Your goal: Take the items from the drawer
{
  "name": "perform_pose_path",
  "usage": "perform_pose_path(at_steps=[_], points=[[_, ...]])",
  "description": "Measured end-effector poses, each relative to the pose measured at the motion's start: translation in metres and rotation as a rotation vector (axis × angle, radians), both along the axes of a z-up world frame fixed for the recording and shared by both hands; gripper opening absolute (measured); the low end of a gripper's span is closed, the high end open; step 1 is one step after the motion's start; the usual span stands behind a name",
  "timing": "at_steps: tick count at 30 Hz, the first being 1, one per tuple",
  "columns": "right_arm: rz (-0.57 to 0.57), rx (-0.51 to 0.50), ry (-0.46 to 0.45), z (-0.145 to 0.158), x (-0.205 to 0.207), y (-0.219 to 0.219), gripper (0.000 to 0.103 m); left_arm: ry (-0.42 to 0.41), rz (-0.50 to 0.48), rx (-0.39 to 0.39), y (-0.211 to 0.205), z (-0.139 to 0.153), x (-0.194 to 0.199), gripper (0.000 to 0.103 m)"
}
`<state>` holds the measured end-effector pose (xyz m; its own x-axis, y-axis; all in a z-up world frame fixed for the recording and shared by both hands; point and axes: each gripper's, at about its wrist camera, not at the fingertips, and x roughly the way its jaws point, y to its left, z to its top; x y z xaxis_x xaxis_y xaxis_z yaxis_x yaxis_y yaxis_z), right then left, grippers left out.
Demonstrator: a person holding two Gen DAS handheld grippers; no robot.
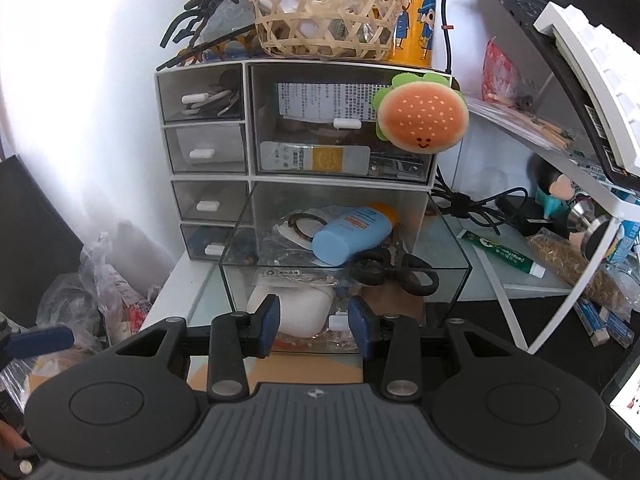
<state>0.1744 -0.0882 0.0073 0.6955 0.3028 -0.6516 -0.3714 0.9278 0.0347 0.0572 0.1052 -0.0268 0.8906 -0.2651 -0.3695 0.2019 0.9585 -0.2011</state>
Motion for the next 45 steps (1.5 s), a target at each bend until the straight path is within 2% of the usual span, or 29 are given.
perform_pose_path(at_steps=[17,24,45], points=[[0.013,-0.029,-0.062,-0.009,0.018,0.019,0.042,0.032,0.0,-0.038,0.008,-0.013,0.013,0.103],[0.015,-0.01,-0.058,-0.01,0.032,0.022,0.042,0.042,0.007,-0.05,0.012,-0.017,0.016,0.103],[0.047,-0.06,-0.09,-0.013,0.057,0.038,0.039,0.083,0.04,-0.079,0.025,-0.031,0.028,0.103]])
